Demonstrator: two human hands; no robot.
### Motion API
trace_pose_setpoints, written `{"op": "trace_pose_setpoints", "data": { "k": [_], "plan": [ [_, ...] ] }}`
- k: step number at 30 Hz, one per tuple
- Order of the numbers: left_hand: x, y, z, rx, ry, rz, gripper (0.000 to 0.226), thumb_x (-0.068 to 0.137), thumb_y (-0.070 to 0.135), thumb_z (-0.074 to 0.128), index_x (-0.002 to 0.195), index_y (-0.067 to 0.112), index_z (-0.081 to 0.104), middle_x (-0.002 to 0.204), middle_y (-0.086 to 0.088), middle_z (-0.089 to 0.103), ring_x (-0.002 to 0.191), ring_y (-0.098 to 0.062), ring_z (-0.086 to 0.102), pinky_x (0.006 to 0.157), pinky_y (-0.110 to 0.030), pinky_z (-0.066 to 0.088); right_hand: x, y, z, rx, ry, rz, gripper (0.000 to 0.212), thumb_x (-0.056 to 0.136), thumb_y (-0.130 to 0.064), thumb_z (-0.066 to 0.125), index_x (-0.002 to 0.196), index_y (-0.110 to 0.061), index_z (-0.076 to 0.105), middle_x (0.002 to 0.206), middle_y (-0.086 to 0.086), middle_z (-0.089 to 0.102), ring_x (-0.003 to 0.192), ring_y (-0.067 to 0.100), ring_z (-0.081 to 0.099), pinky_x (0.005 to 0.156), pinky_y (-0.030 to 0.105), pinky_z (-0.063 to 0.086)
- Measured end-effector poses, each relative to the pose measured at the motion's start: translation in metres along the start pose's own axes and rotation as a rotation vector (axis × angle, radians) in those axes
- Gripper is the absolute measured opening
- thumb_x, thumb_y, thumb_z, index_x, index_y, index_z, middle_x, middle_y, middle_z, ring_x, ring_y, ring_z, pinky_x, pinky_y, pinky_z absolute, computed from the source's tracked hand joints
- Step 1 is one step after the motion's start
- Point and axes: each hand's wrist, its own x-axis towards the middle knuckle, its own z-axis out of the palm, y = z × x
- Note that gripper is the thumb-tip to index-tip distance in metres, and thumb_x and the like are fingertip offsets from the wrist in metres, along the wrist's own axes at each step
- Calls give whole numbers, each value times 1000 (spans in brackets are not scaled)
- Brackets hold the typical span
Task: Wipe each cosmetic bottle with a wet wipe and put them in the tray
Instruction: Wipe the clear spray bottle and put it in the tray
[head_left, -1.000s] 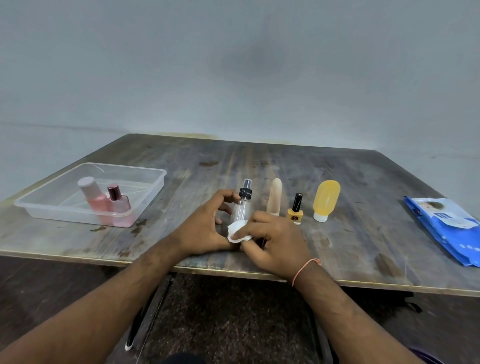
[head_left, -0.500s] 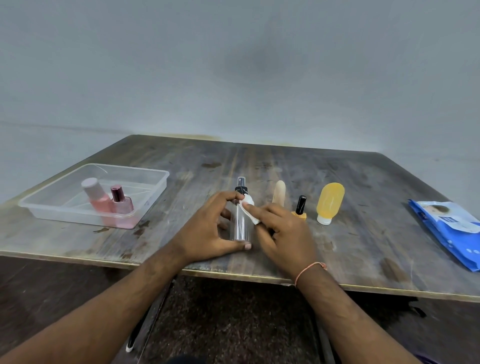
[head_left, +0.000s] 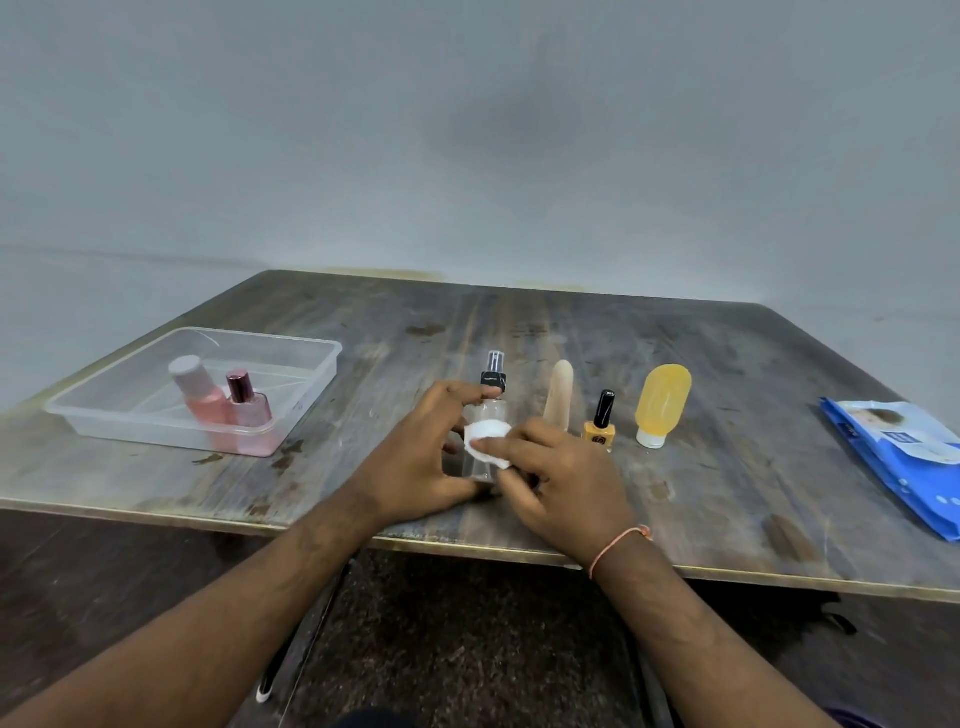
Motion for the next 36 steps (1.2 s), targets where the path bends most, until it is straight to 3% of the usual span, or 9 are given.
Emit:
{"op": "trace_pose_setpoints", "data": {
  "k": [2,6,8,15,19,23,29,32,36],
  "plan": [
    [0,0,0,-4,14,-28,98,68,34,101,149,32,46,139,13,51,109,-9,65,84,-26,60,2,3,0,-37,29,23,37,94,-23,62,125,-36,78,95,-13,67,71,12,64,56,35,53],
    [0,0,-1,19,23,-34,105,62,46,104,147,30,45,129,19,52,105,-5,63,80,-17,55,5,6,1,-69,59,77,51,93,-21,51,137,-37,71,96,-13,64,69,15,63,54,35,53],
    [0,0,-2,46,16,-11,104,63,50,103,147,31,44,132,19,51,106,-7,63,81,-22,56,5,5,1,-54,52,90,53,94,-20,50,139,-38,70,97,-14,64,70,14,62,55,34,53],
    [0,-4,-1,101,36,34,87,72,35,93,146,28,48,132,10,53,101,-17,62,79,-36,57,1,-1,-2,87,-67,6,26,90,-24,65,104,-35,84,80,-13,63,64,8,59,54,31,48],
    [-1,-3,0,117,55,41,85,73,30,92,145,31,48,132,11,52,96,-18,61,75,-39,56,0,-3,-2,95,-72,-14,24,90,-24,66,99,-36,84,74,-13,62,61,7,58,53,33,49],
    [-2,3,-2,137,41,85,88,72,39,96,146,26,50,138,14,48,97,-12,59,79,-31,56,2,-3,-4,41,3,48,29,94,-27,64,114,-37,82,82,-15,62,64,2,54,54,30,49],
    [-2,9,-3,165,36,115,99,70,54,97,151,23,49,142,14,47,96,-9,57,81,-26,56,5,3,-3,4,46,108,48,93,-18,53,133,-36,74,89,-12,59,67,11,58,57,36,53],
    [-2,9,-4,172,54,89,97,70,53,97,149,24,49,139,17,48,97,-4,56,81,-19,51,5,2,-5,35,31,78,48,92,-16,53,129,-37,76,93,-12,62,72,12,62,59,37,54],
    [-2,8,-3,190,122,34,88,70,47,93,145,29,50,132,29,45,92,-7,57,75,-17,48,2,-2,-6,83,-34,-1,36,87,-16,60,107,-35,83,88,-12,62,72,7,62,59,31,51]
  ]
}}
